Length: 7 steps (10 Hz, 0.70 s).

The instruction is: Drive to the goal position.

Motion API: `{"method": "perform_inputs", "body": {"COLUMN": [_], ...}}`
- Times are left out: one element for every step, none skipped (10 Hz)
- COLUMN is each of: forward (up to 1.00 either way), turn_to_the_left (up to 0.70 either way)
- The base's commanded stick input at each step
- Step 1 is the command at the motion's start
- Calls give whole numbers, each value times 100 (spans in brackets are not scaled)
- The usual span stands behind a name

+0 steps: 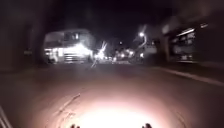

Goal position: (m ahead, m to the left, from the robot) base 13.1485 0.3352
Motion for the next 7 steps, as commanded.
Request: {"method": "perform_inputs", "body": {"forward": [85,85,85,85,85,85,85], "turn_to_the_left": [-14,0,0,0,0,0,0]}}
